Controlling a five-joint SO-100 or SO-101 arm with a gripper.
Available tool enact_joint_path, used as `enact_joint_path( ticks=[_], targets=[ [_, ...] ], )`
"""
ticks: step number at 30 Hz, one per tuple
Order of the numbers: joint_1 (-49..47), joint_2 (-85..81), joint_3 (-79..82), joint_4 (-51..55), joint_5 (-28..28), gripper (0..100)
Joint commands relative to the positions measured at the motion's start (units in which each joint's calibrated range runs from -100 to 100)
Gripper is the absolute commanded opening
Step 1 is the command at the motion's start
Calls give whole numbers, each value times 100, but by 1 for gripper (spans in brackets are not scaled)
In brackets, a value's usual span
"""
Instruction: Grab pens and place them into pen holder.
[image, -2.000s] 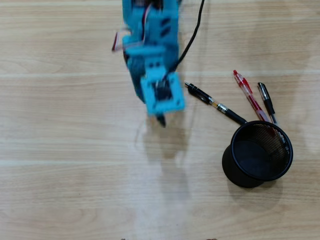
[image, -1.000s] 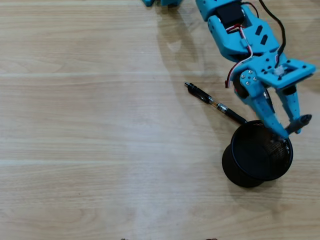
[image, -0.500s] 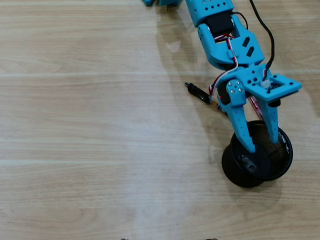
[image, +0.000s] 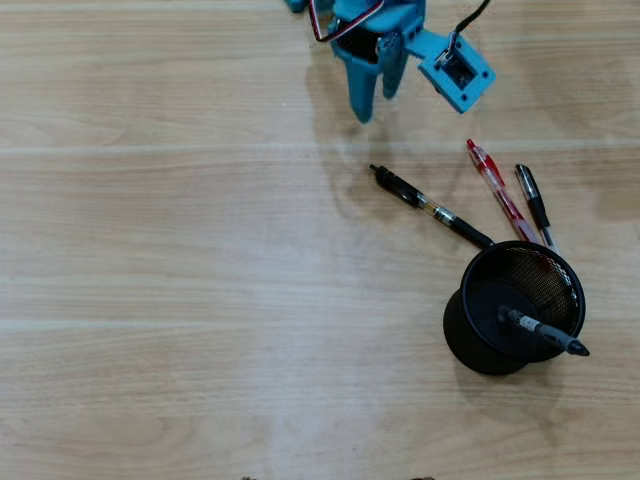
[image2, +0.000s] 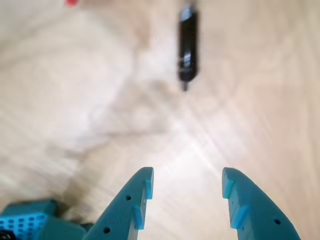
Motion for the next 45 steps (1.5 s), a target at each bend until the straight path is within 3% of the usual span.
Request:
enact_joint_path(
  ticks=[1,7,14,24,29,37,42,45],
  targets=[
    [-438,826,-280,-245,286,16],
    [-817,2466,-1493,-1354,375,17],
    [-801,3641,-2253,-1388,380,29],
    [-776,4597,-2271,-1406,344,25],
    [-776,4554,-2262,-1526,318,1],
    [-849,4318,-2190,-1767,323,2],
    [-1018,2948,-2253,-1844,318,2],
    [-994,1934,-2471,-2428,307,2]
  ],
)
